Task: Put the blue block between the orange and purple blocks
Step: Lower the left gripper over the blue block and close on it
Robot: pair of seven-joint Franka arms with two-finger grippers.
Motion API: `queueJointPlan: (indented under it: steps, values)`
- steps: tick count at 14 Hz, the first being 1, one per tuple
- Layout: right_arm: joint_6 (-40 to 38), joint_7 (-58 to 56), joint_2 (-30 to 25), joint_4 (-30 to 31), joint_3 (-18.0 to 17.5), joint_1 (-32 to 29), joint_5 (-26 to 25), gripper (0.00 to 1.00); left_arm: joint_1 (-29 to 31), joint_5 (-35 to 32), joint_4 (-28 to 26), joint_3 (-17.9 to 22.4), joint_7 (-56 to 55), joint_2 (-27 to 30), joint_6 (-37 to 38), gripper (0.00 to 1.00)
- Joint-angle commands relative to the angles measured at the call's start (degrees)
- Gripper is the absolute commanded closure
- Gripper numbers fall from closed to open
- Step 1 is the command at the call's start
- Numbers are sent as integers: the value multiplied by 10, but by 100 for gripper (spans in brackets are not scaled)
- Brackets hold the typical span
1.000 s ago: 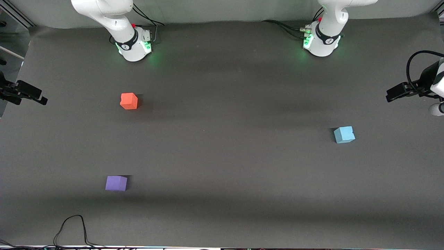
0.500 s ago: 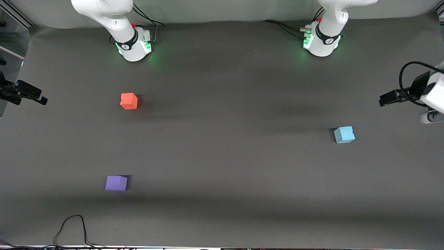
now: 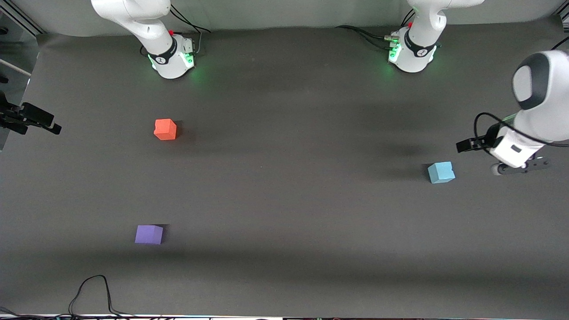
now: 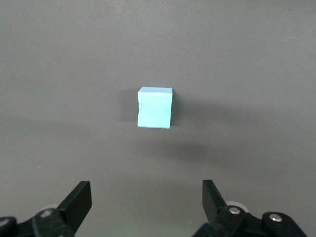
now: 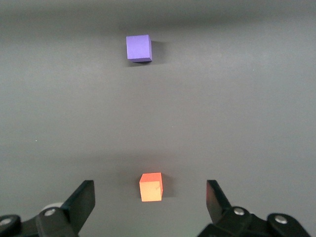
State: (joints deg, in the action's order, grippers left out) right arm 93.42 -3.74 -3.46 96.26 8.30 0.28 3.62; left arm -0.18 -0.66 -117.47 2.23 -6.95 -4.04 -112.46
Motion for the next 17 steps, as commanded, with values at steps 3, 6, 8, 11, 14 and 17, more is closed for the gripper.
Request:
queueJointPlan:
  steps: [3, 6, 8, 11, 14, 17]
  values:
    - [0, -6, 1, -12, -3, 7, 0, 0, 8, 6, -74, 2, 32, -46, -162, 0]
    - [3, -5, 6, -28, -4, 7, 7, 0, 28, 7, -75, 1, 52, -99, -227, 0]
    - [3, -6, 6, -27, -4, 7, 8, 0, 30, 24, -75, 0, 52, -122, -244, 1]
    - [4, -6, 12, -27, -5, 11, 8, 0, 23, 55, -75, -2, 52, -137, -246, 1]
    - [4, -5, 13, -27, -4, 11, 7, 0, 19, 68, -75, -3, 53, -155, -265, 1]
    - [4, -10, 17, -27, -2, 10, 0, 0, 19, 68, -75, -7, 53, -163, -273, 1]
